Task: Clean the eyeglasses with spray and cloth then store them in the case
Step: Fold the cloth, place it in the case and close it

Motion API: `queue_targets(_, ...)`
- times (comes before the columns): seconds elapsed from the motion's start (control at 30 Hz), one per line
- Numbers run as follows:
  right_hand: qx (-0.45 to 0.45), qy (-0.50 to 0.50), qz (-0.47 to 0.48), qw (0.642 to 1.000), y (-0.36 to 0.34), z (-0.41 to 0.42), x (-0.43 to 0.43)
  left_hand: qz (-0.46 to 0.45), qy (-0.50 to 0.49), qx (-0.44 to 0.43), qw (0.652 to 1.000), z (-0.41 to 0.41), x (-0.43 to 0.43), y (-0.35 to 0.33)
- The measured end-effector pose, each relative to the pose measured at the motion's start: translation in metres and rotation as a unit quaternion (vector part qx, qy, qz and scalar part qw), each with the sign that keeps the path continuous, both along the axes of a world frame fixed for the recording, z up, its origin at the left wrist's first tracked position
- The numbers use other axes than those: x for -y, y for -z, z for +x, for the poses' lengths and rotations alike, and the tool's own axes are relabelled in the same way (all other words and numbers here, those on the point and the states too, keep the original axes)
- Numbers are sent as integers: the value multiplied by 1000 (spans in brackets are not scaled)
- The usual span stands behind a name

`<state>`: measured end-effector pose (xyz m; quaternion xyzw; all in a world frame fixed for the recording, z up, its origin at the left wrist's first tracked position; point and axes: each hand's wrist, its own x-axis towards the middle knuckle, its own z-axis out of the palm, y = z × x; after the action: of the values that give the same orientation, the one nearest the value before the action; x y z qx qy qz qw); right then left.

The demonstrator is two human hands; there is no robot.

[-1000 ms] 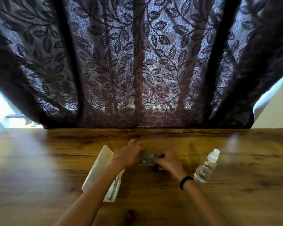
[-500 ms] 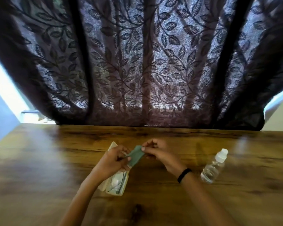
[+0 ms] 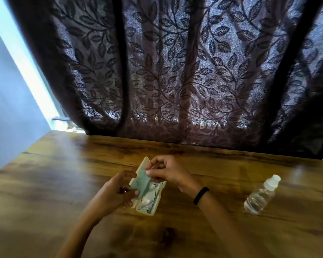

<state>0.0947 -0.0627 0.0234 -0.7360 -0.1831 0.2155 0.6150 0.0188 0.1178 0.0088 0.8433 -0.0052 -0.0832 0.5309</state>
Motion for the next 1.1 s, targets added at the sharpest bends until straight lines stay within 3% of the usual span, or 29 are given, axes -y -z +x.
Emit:
queue_targets(0.37, 138, 49, -208, 967, 22, 6, -2, 183, -38, 20, 982, 11, 34, 13)
queue_targets(0.5, 179, 56, -243, 952, 28, 10, -1, 228, -49, 25, 972, 15, 50, 14)
queue_targets(0.7, 224, 58, -254, 939, 32, 12, 0, 308, -52, 31, 950, 13, 56, 10)
queue_targets(0.8, 235, 71, -247, 937, 37, 13, 0, 343, -79, 87, 932, 10, 54, 5)
queue_targets(1.0, 223, 129, -194, 947, 38, 8, 8, 326, -187, 231, 897, 17, 27, -10)
queue_targets(1.1, 199, 170, -152, 953, 45, 1, 20, 269, -221, 193, 917, 30, 7, -1)
